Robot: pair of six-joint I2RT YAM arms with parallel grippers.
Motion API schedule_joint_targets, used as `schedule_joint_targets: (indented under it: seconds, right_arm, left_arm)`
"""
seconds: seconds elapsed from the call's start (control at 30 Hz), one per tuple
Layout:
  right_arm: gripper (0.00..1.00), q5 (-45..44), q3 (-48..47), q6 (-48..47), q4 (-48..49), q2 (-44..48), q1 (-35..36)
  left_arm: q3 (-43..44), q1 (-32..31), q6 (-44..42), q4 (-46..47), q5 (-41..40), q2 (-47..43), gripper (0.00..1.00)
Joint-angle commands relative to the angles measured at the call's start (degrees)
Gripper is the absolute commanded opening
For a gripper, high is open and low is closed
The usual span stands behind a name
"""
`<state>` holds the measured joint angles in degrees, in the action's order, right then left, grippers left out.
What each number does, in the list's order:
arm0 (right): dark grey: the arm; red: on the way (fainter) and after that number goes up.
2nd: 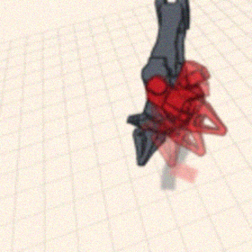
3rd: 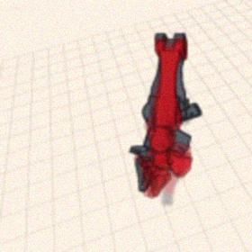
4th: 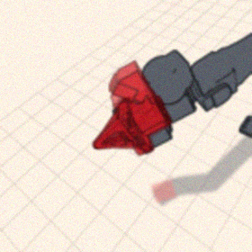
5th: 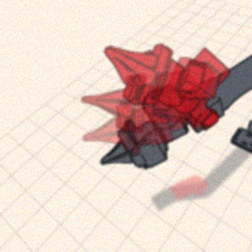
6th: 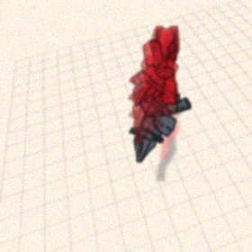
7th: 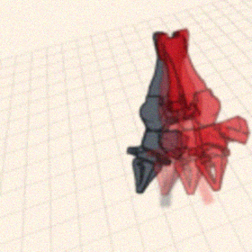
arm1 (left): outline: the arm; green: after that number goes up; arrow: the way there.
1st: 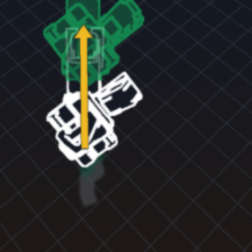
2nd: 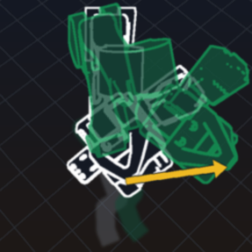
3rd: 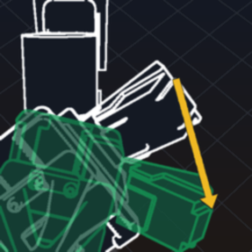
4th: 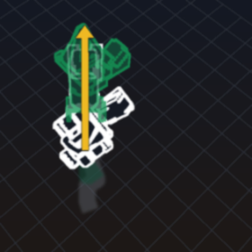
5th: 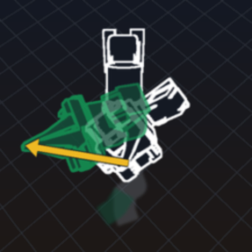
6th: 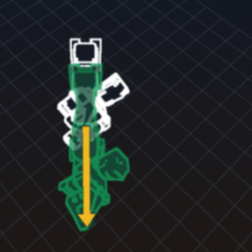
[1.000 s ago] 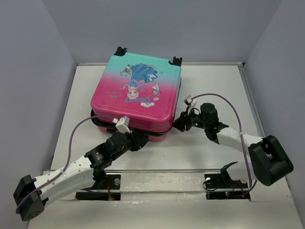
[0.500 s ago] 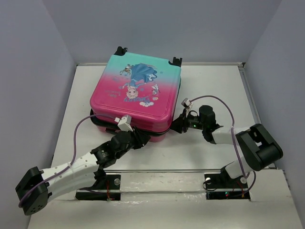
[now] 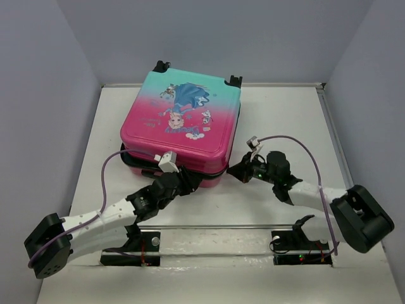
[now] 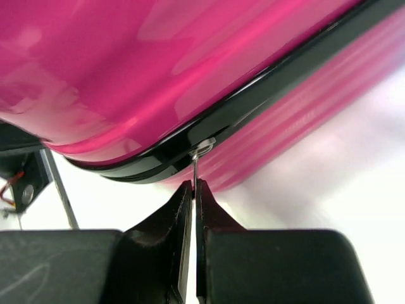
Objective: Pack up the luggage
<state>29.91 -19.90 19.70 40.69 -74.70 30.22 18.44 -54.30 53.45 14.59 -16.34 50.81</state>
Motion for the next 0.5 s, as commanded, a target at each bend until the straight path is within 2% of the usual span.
schedule_joint_targets:
  seconds: [0.0,0.03,0.1,0.23,0.33,0.47]
  right_arm:
    - [0.07,-12.3,2.3,5.2,-14.1,8.9,7.3]
    - [0.07,-13.7,2.8,6.0,-19.8,10.5,8.8]
    - [0.07,-15.6,3.1,7.0,-24.3,14.0,11.8]
    - [0.07,-23.6,-0.4,9.5,-36.4,17.0,24.8]
    - [0.07,-27.8,-3.8,11.3,-39.4,17.2,31.5]
    - [0.07,-34.3,-9.1,13.5,-38.3,12.9,35.7]
  left_arm:
    - [5.2,0.3,-1.2,9.0,-7.8,3.0,0.44]
    - [5.5,0.3,-1.2,10.0,-7.7,3.6,0.44]
    - [6.0,0.3,-1.2,11.2,-7.7,5.4,0.44]
    - [7.1,0.3,-1.3,14.4,-6.7,8.4,0.44]
    - [8.0,0.2,-1.6,15.8,-6.3,10.2,0.44]
    - [9.0,0.0,-2.0,16.7,-5.5,12.0,0.44]
